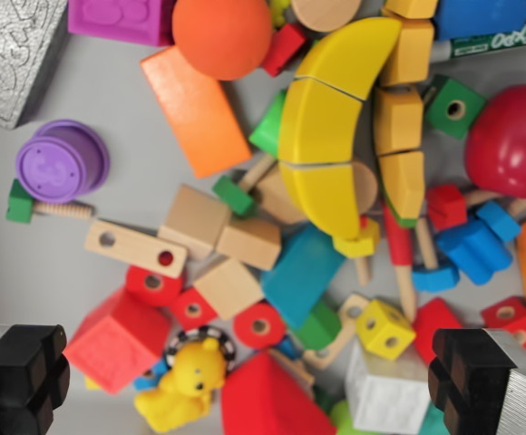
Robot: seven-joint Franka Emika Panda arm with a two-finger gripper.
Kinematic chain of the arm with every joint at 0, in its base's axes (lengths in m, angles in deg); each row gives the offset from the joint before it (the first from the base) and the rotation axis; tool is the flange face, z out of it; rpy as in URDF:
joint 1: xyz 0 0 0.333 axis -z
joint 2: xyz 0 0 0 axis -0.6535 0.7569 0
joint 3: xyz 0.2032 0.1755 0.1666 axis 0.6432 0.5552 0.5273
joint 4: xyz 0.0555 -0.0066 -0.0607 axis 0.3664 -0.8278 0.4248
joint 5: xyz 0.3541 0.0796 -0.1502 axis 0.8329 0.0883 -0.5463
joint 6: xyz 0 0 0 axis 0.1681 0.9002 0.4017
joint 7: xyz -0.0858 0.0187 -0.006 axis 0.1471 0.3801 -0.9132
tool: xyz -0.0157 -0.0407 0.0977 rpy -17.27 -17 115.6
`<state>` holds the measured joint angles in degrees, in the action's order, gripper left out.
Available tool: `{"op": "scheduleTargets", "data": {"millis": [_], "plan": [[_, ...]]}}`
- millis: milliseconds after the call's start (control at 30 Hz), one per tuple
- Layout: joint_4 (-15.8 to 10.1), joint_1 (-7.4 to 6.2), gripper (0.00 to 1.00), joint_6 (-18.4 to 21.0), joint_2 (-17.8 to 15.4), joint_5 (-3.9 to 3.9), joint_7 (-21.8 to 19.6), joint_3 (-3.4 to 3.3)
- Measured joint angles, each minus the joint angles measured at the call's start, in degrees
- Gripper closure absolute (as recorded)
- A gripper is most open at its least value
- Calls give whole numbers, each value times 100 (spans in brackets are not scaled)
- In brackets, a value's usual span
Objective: Pick an object from the bin
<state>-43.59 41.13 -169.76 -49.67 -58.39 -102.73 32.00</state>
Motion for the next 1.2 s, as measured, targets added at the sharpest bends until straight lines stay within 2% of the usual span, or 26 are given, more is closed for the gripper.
{"op": "scheduleTargets", "data": {"millis": [767,1200], "plan": [[-470,-255,0,-775,214,-51,283,163],[-705,-437,0,-1318,457,-127,466,284]]}}
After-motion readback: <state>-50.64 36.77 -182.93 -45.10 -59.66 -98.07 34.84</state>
